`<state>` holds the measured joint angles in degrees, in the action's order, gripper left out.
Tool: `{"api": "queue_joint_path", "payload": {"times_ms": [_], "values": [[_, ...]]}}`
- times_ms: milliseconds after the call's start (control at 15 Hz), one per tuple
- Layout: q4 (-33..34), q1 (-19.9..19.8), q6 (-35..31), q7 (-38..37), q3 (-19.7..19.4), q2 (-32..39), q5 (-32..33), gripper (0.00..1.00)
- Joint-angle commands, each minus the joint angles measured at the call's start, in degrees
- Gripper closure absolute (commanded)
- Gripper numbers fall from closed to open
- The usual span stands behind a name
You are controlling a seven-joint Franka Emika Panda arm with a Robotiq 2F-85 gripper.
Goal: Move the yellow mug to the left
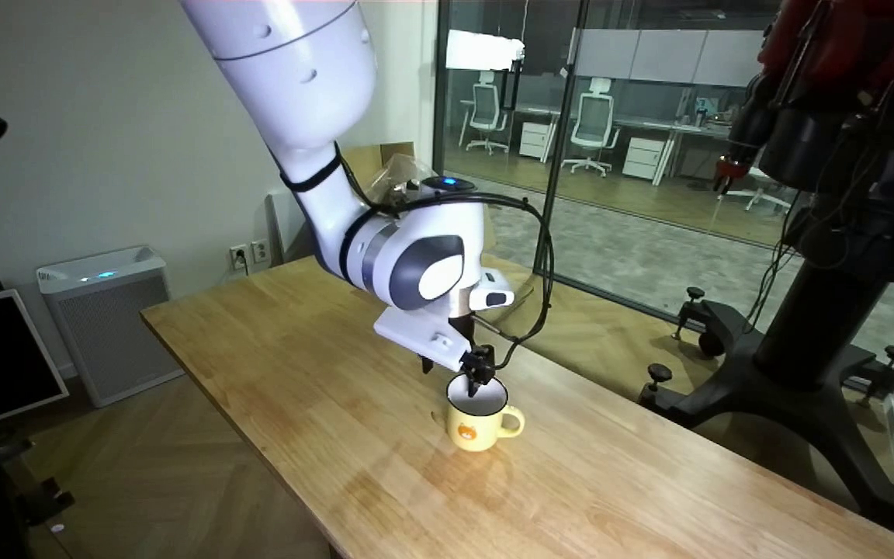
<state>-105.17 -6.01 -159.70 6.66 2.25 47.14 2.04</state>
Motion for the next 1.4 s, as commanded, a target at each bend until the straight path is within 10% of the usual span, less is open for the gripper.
{"api": "queue_joint_path", "payload": {"times_ms": [0,733,1333], "values": [[3.2,-2.8,-0.2,2.9,2.5,2.2,-1.8,0.27],[5.5,-2.3,8.2,2.5,0.6,1.8,-1.6,0.98],[14.6,1.9,21.2,2.1,2.1,6.2,-2.0,0.97]]}}
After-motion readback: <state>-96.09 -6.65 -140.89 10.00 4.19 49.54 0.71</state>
